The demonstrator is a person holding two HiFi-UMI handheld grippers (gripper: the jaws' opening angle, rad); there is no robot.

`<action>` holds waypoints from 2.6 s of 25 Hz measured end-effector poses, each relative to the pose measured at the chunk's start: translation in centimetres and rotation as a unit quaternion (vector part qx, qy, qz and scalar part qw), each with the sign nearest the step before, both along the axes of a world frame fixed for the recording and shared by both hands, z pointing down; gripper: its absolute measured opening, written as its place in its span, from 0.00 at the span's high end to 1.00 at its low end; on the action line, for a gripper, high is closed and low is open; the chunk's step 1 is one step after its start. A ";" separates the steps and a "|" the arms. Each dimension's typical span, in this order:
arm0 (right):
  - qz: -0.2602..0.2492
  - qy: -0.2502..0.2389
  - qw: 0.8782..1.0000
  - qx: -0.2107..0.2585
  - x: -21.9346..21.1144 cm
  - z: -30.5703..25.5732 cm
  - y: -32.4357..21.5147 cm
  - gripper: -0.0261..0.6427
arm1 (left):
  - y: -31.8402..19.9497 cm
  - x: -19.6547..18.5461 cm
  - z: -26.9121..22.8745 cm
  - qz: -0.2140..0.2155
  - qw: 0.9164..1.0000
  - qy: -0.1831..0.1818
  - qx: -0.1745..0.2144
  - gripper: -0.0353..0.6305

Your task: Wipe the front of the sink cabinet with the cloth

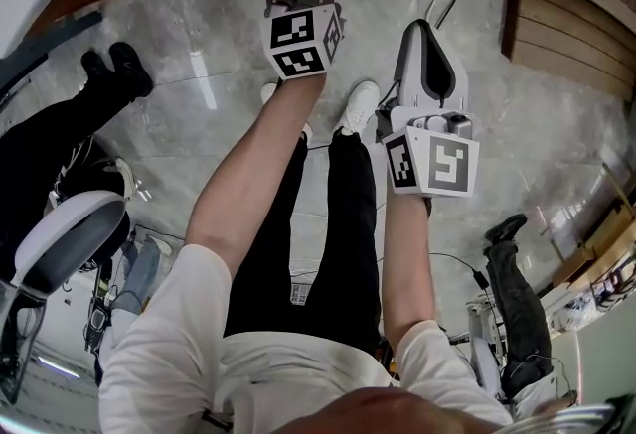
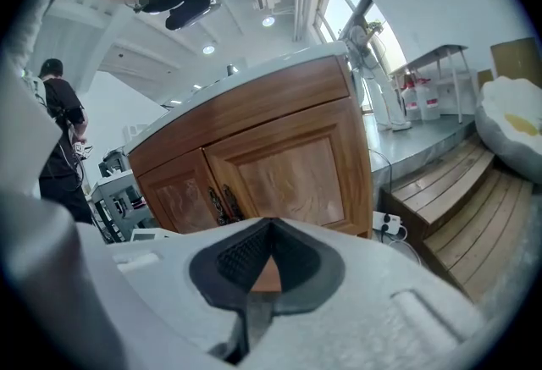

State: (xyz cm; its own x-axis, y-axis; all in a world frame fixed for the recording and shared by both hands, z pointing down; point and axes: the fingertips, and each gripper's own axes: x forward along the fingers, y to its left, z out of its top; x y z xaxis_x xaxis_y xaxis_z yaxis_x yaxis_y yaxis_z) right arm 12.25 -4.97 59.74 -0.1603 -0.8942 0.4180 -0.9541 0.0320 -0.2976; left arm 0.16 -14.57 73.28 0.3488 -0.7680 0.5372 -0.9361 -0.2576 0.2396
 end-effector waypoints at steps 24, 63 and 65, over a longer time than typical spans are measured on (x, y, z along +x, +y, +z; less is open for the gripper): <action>0.036 -0.004 0.999 -0.005 6.3 0.8 1.7 0.97 | -0.5 11.1 -0.9 0.097 0.995 -0.016 0.025 0.84; 0.092 0.002 0.996 -0.010 14.4 1.3 4.7 0.97 | 0.7 24.5 -0.5 0.198 0.979 -0.025 0.029 0.84; 0.095 0.001 0.995 -0.011 14.4 1.4 4.7 0.97 | 1.0 24.9 -0.3 0.215 0.976 -0.032 0.031 0.83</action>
State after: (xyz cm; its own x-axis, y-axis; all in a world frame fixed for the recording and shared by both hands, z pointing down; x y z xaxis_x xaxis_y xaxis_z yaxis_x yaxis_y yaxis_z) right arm 26.63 -0.24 61.16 0.0111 -0.8989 0.4380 -0.9428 -0.1553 -0.2950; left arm 25.10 -13.56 73.02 0.6134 -0.5899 0.5252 -0.7508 -0.6420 0.1557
